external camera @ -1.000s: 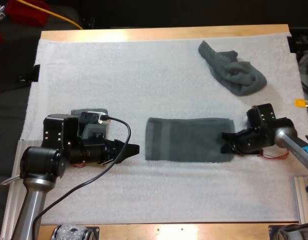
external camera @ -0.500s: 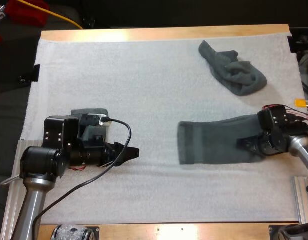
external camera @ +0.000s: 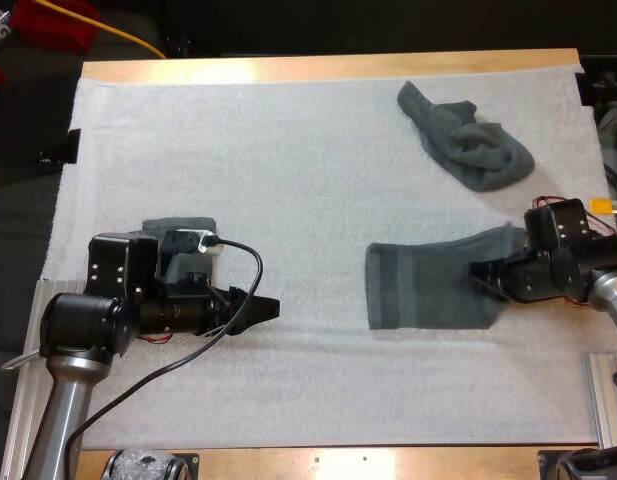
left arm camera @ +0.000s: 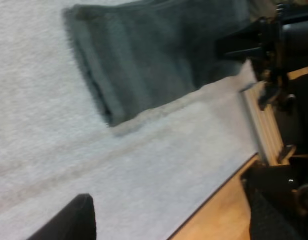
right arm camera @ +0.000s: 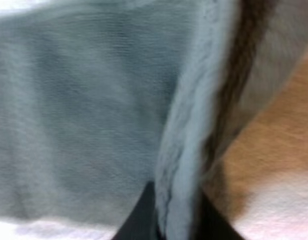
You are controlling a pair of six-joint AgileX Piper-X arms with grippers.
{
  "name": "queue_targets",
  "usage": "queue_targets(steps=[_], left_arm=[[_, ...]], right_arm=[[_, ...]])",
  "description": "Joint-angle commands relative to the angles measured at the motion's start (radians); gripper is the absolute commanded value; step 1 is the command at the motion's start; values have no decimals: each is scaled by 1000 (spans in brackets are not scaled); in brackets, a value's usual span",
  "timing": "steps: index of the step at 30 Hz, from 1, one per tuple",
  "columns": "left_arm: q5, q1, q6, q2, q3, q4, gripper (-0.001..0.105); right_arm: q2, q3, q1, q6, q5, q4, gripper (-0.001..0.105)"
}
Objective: Pick towel from pile, fold and stack
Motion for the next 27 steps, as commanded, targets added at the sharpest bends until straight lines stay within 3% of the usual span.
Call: queue_targets(steps=[1,8,16,27], left_arm=[[34,1,7,-3,-4,-1,63],[42,1,11,-3,-4,-1,63],[42,1,11,-3,-4,-1,63],[42,1,11,-3,-4,-1,63]], right_arm=[[-2,-7,8,19,-54,1,2],[0,-7,117,27,-57,-45,2],[77,-7,243,147,-64,-180,2],[195,-7,291,245,-80,-307,2]])
